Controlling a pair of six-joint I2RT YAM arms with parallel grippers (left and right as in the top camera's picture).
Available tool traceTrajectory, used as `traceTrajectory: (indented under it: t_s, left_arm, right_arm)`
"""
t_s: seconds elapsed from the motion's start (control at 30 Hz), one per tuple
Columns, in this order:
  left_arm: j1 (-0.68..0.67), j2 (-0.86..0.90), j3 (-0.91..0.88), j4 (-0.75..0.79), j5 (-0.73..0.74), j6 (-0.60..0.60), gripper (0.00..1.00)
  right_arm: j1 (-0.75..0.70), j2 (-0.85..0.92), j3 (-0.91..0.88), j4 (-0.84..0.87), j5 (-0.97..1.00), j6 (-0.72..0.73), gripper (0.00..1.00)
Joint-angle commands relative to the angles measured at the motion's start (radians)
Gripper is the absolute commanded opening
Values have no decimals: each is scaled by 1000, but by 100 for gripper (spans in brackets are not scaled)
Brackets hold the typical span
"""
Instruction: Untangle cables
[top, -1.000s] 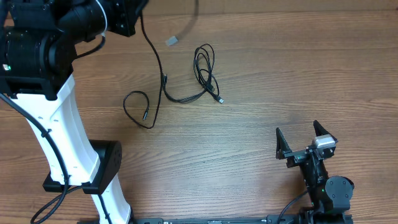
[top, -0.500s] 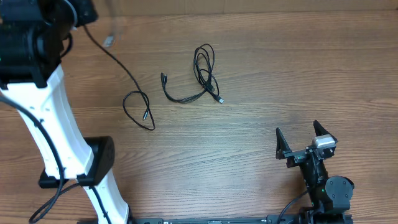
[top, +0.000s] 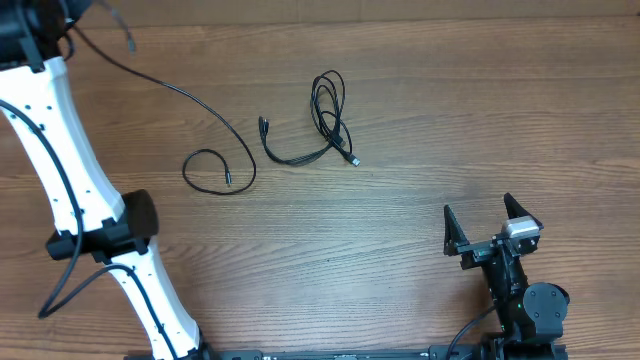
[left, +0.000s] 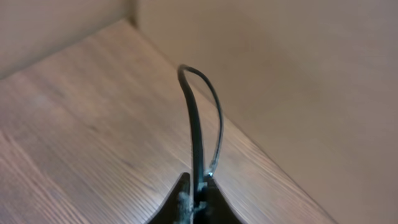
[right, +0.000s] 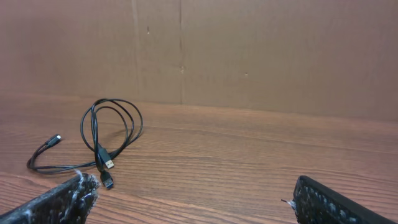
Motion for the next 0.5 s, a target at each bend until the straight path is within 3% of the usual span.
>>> traceTrajectory:
  t_s: [0.0,0.07,0.13,0.47]
  left_arm:
    - [56,106,1,7,-10,-11,31]
    - [71,158,1,-1,54,62,71]
    - [76,208,1,-17,142,132,100]
    - [61,310,1,-167,209,156,100]
  right_arm:
    - [3,-8,-10,5,7,-2,100]
    - [3,-8,-10,5,8,-2,100]
    - [3,-8,-10,5,8,-2,100]
    - [3,-8,-10,5,8,-2,100]
